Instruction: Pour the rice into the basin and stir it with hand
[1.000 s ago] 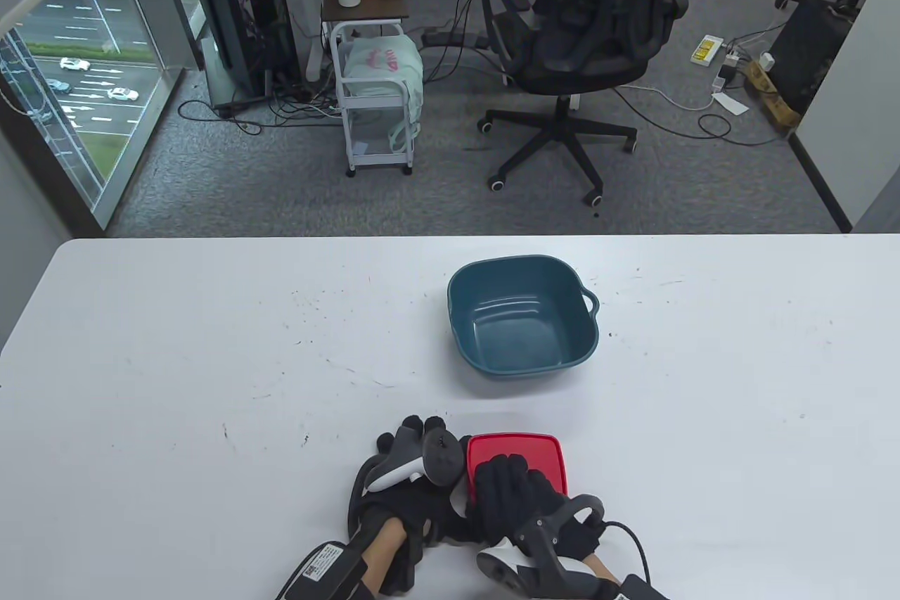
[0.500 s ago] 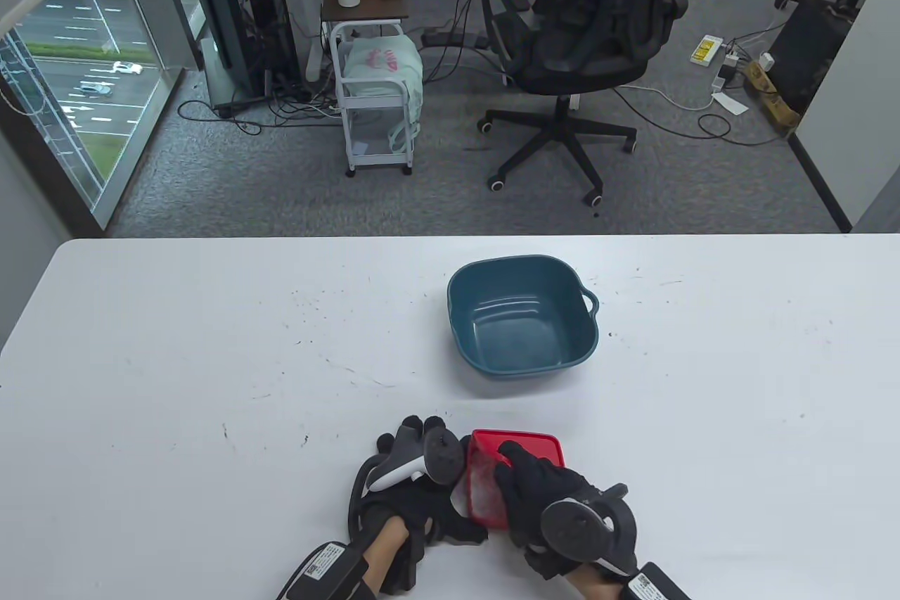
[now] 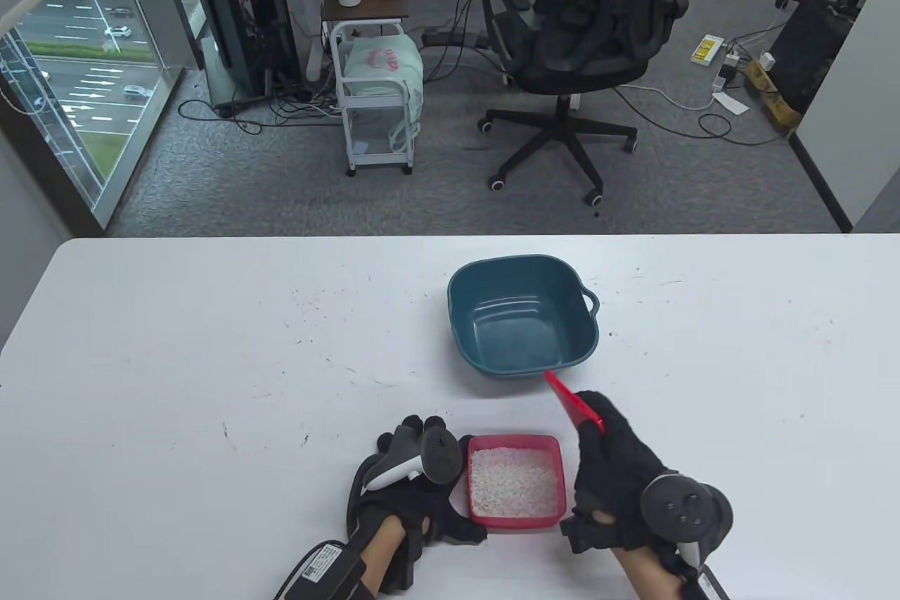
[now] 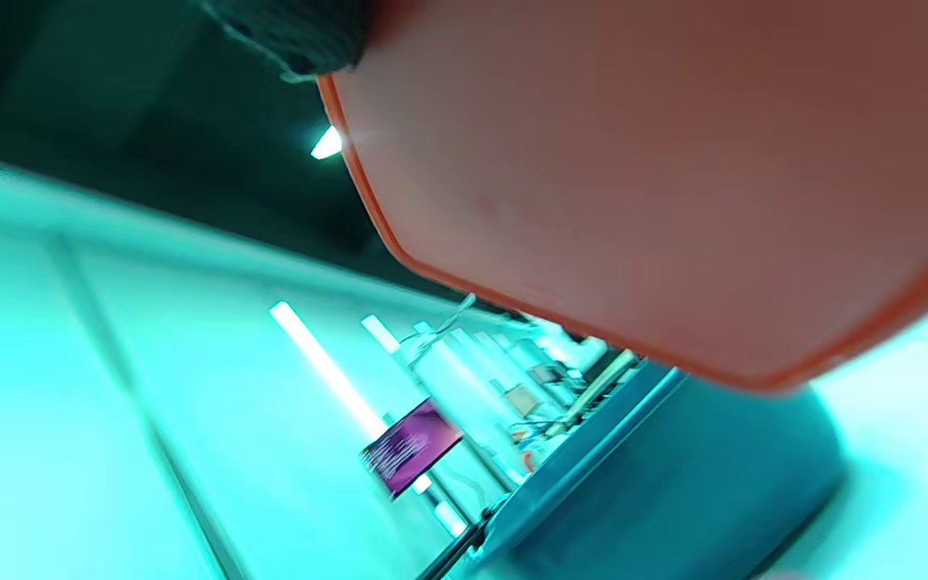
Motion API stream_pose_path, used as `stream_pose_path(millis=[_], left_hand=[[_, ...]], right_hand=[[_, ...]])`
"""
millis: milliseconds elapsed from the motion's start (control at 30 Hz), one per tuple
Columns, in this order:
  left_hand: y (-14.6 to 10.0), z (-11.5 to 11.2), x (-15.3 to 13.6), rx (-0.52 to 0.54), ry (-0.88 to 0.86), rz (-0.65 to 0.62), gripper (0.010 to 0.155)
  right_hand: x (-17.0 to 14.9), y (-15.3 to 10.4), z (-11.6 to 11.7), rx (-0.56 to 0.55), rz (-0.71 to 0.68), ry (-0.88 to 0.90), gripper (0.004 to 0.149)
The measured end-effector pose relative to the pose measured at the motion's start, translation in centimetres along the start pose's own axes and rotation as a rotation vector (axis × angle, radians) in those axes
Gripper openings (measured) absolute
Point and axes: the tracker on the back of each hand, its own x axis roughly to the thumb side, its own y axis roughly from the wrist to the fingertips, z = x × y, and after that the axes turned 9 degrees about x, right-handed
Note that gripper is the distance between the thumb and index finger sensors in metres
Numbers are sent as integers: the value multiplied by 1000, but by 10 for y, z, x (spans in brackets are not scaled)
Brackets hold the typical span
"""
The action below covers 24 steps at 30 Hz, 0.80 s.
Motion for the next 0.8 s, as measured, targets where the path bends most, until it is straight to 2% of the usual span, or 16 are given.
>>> stream_pose_path(millis=[133,233,300,400,500,567,667,733,800], left_hand=[[0,0,0,-2,2,0,127],[0,0,0,-2,2,0,127],[-1,0,-1,-3,4,0,127],[-1,0,-1,-5,5,0,127],[-1,0,-1,-6,7,0,127],[-1,0,-1,-6,6,-1,126],[-1,0,-1,-7,7,-1,126],[-1,0,-1,-8,9,-1,126],[-1,0,-1,-8,9,-1,126]], right_hand=[[-53,9,-33,-62,292,233,51],[-92,11,-47,-66,514,463,51],[-113,10,-54,-100,617,553,51],[-131,7,-60,-128,722,544,51],[-139,7,-62,-108,791,543,52],[-137,9,-64,-93,828,466,53],[-130,17,-69,7,891,41,62],[-129,21,-68,94,953,-164,66],[-128,23,-67,103,983,-293,69]])
